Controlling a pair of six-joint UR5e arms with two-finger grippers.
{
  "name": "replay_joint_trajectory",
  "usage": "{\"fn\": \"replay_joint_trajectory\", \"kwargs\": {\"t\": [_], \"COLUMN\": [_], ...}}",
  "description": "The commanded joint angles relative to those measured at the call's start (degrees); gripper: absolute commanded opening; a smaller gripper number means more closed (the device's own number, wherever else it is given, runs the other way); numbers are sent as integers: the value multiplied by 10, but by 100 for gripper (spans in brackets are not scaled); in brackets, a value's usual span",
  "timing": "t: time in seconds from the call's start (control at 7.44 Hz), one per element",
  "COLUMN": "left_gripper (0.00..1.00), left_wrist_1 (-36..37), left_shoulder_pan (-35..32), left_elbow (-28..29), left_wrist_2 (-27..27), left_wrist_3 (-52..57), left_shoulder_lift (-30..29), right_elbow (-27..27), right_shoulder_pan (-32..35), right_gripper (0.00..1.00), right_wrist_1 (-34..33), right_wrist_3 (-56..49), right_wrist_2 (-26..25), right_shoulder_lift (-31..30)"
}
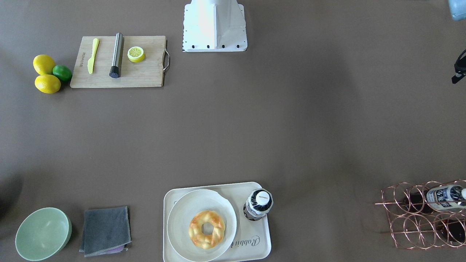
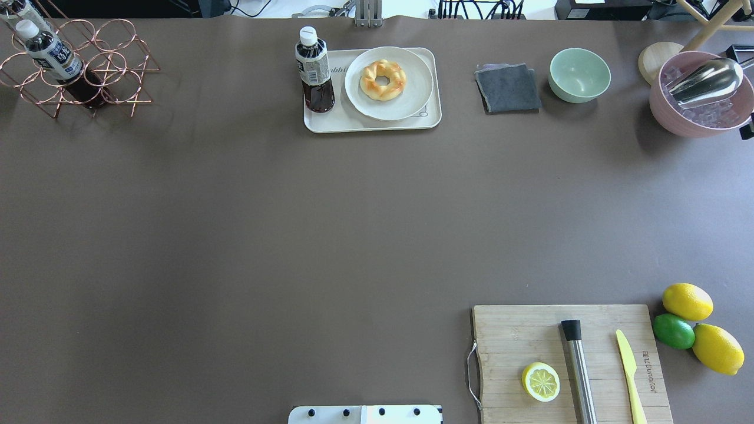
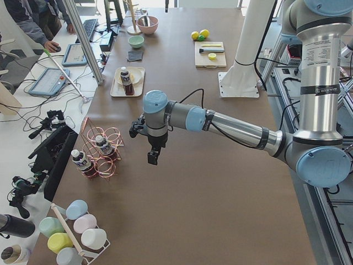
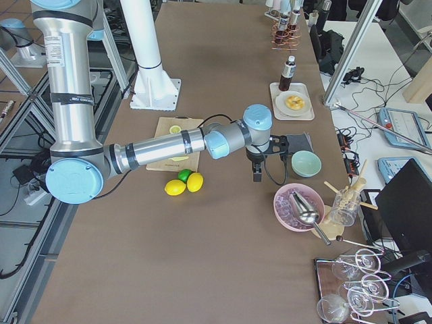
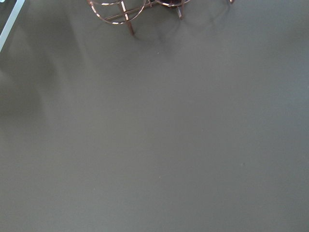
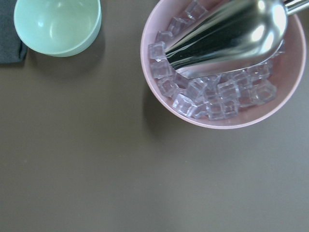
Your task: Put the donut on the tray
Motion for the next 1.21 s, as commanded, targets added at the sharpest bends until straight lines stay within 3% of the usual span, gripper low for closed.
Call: {"fn": "replay_joint_trajectory", "kwargs": {"t": [0.0,0.27,0.67,1.08], "left_gripper": [97,97,97,97], "left_wrist_1": [-24,-102,-106,-106], "left_shoulder_pan": [-59,-84,-103,-109], "left_elbow": [46,116,113,72], "left_wrist_2": [-40,-43,-42,-41], "left_wrist_3": [78,112,115,114], "left_shoulder_lift": [41,53,60,70], "right_elbow": [-2,1,6,2], "right_shoulder_pan": [58,66,70,70], "right_gripper": [100,100,100,100], "right_wrist_1": [-63,-63,-63,-61], "right_wrist_3": [-134,-142,-142,-155], "right_wrist_2": [1,2,3,2], "right_shoulder_lift": [-7,-3,-9,-34]}}
